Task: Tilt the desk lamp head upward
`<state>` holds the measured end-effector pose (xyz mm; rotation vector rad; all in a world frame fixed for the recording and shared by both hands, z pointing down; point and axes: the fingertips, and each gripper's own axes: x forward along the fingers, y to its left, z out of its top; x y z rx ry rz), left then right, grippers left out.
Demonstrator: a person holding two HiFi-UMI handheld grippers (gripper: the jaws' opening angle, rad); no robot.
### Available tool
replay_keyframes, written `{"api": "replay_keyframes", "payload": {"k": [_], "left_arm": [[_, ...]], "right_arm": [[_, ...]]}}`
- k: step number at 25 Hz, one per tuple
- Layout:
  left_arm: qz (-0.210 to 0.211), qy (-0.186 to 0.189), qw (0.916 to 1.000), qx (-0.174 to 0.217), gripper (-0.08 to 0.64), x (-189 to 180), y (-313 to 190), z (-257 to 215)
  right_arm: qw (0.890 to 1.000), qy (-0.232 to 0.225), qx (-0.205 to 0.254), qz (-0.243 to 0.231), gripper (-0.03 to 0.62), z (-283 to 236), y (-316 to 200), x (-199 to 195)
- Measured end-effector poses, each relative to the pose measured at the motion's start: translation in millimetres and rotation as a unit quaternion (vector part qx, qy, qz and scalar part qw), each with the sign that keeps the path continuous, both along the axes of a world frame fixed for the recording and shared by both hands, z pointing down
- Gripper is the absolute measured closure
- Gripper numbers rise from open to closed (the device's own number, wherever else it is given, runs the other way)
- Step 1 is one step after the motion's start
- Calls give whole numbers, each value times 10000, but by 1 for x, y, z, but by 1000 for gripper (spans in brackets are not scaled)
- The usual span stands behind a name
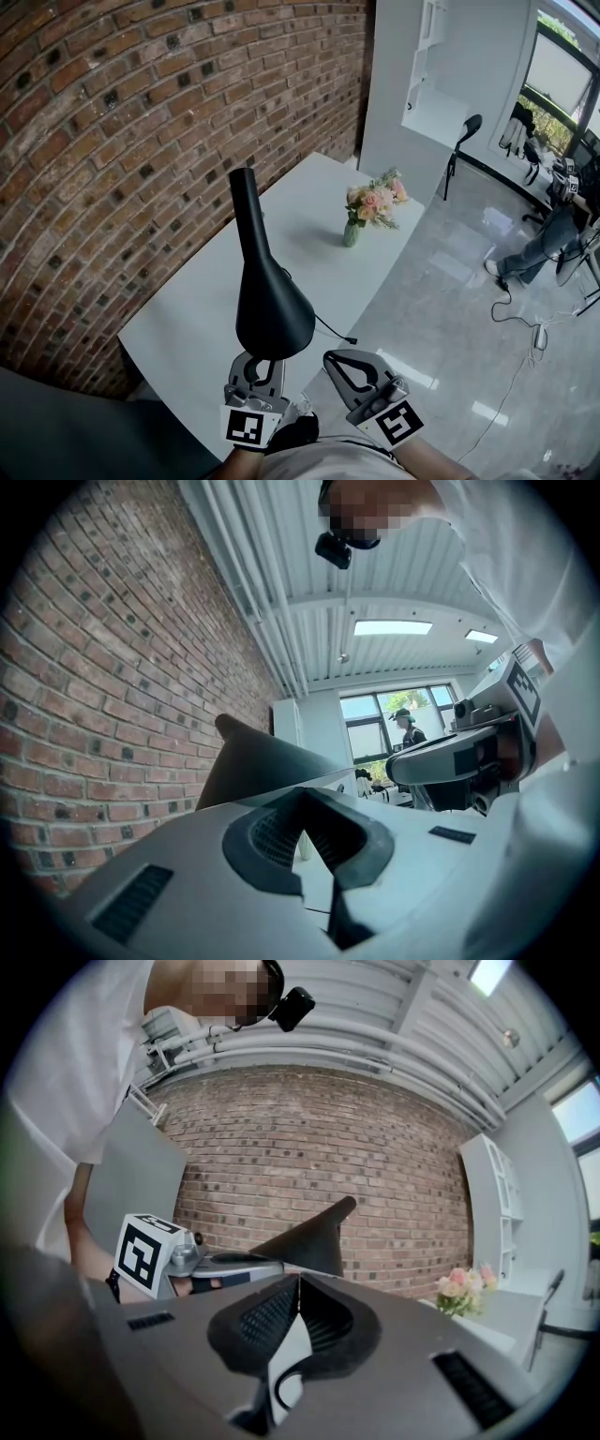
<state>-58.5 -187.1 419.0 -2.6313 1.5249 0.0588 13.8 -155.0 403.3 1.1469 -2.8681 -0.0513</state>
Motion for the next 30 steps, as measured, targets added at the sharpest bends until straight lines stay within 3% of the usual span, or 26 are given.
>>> {"api": "replay_keyframes", "payload": {"k": [30], "left_arm": [[9,-169,9997,198,552,-11,9,-16]], "right_arm": [[10000,6,58,-74,574,0,5,-16]]}}
